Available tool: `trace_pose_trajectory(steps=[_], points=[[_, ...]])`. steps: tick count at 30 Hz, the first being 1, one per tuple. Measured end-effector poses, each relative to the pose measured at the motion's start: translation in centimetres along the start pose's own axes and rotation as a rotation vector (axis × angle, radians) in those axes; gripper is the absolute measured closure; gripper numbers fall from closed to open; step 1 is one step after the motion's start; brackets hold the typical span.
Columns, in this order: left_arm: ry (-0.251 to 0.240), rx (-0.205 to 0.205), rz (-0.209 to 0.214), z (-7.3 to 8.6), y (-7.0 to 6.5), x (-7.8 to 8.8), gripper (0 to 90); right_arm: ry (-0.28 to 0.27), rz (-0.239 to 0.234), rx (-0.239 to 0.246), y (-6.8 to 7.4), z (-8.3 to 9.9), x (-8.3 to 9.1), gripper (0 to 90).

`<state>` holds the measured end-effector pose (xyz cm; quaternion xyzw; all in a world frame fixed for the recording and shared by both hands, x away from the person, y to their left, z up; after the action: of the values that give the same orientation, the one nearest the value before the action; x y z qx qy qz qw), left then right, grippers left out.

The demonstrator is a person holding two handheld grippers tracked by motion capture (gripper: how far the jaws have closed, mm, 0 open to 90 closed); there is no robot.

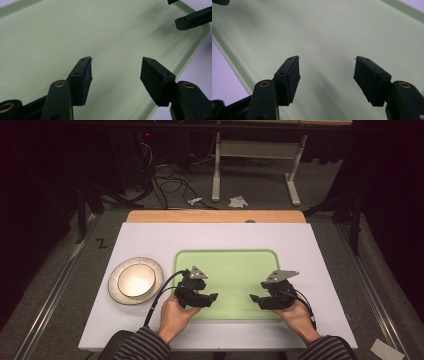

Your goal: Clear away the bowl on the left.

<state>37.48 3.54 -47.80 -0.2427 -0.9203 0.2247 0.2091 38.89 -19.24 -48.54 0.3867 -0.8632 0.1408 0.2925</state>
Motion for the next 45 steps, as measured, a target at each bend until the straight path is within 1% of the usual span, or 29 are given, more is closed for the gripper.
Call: trace_pose_trajectory(steps=[2,4,5,9,10,12,13,14,16,17,18,21,23,25,26,29,31,33,36,37,39,40,41,42,44,45], points=[[-0.002,0.0,-0.002,-0.1,0.1,0.0,42.2,0.01,-0.006,0.012,0.1,0.0,-0.1,39.1],[-0.003,0.004,-0.004,-0.1,0.1,0.0,41.9,0.016,-0.011,0.014,0.3,0.0,-0.2,39.1],[0.0,-0.002,-0.003,-0.1,0.1,0.1,41.8,0.014,-0.013,0.019,0.3,0.0,-0.2,39.1],[-0.005,0.0,-0.006,-0.2,0.1,0.1,41.4,0.019,-0.018,0.019,0.3,0.1,-0.2,39.0],[-0.007,0.017,-0.004,-0.4,0.1,0.1,41.2,0.021,-0.019,0.024,0.3,0.1,-0.3,38.8],[0.0,0.036,-0.005,-0.6,0.2,0.1,39.6,0.025,-0.028,0.023,0.4,0.1,-0.4,38.1],[0.005,0.036,-0.005,-0.7,0.2,0.1,39.3,0.024,-0.035,0.034,0.5,0.1,-0.4,38.1],[0.001,0.04,-0.004,-0.8,0.2,0.2,39.3,0.021,-0.029,0.044,0.6,0.0,-0.5,38.3],[-0.003,0.041,-0.009,-1.0,0.3,0.3,39.2,0.023,-0.031,0.058,0.7,0.0,-0.6,38.6],[-0.004,0.038,-0.008,-1.1,0.4,0.5,39.2,0.024,-0.032,0.057,0.8,0.0,-0.7,38.7],[-0.011,0.047,-0.01,-1.3,0.3,0.6,39.2,0.027,-0.03,0.057,0.8,0.0,-0.7,38.7],[-0.025,0.05,-0.011,-1.7,0.5,0.8,39.2,0.025,-0.039,0.053,0.7,0.0,-0.8,38.7],[-0.023,0.059,-0.014,-1.9,0.6,0.8,38.9,0.033,-0.047,0.052,0.7,0.0,-0.9,38.2],[-0.008,0.077,-0.015,-1.9,0.7,0.7,38.5,0.037,-0.047,0.058,0.8,0.0,-1.0,36.9],[-0.008,0.078,-0.011,-1.8,0.6,0.7,38.5,0.036,-0.04,0.064,0.8,0.0,-1.0,36.3],[-0.012,0.06,-0.005,-2.0,0.4,0.8,38.5,0.021,-0.03,0.066,0.8,-0.1,-0.9,36.1],[-0.017,0.064,-0.005,-2.1,0.4,0.8,38.2,0.013,-0.025,0.061,0.6,-0.1,-0.8,36.9],[-0.033,0.07,-0.008,-2.7,0.6,1.1,38.1,0.005,-0.025,0.057,0.6,-0.2,-0.7,37.3],[-0.051,0.076,-0.014,-3.4,1.0,1.5,37.9,0.005,-0.026,0.057,0.5,-0.2,-0.7,36.9],[-0.051,0.076,-0.014,-3.4,1.0,1.5,37.8,0.007,-0.026,0.052,0.5,-0.2,-0.7,36.6],[-0.071,0.091,-0.008,-4.0,1.3,1.8,37.5,0.009,-0.028,0.047,0.6,-0.2,-0.7,36.7],[-0.067,0.093,0.006,-4.2,1.4,2.0,37.1,0.009,-0.03,0.046,0.6,-0.2,-0.8,37.0],[-0.067,0.093,0.006,-4.2,1.4,2.0,36.8,0.014,-0.033,0.054,0.6,-0.1,-0.7,37.4],[-0.074,0.104,0.02,-4.4,1.5,2.2,36.6,0.01,-0.036,0.06,0.6,-0.1,-0.7,37.7],[-0.079,0.104,0.027,-4.6,1.5,2.3,36.6,-0.002,-0.038,0.065,0.8,-0.2,-0.6,38.6],[-0.079,0.095,0.028,-4.7,1.5,2.4,36.4,-0.007,-0.039,0.077,0.8,-0.2,-0.6,39.0]])
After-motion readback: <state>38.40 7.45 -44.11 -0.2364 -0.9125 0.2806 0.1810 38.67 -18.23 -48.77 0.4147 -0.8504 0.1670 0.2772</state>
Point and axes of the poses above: each handheld gripper's, and its own axes: x roughly backward along the jaws, z roughly out of its underside, y roughly to its left, the point moved 2 cm from there along -x, roughly forward along the jaws, and after that the axes turned 11 degrees about -y, right-handed, at the moved point
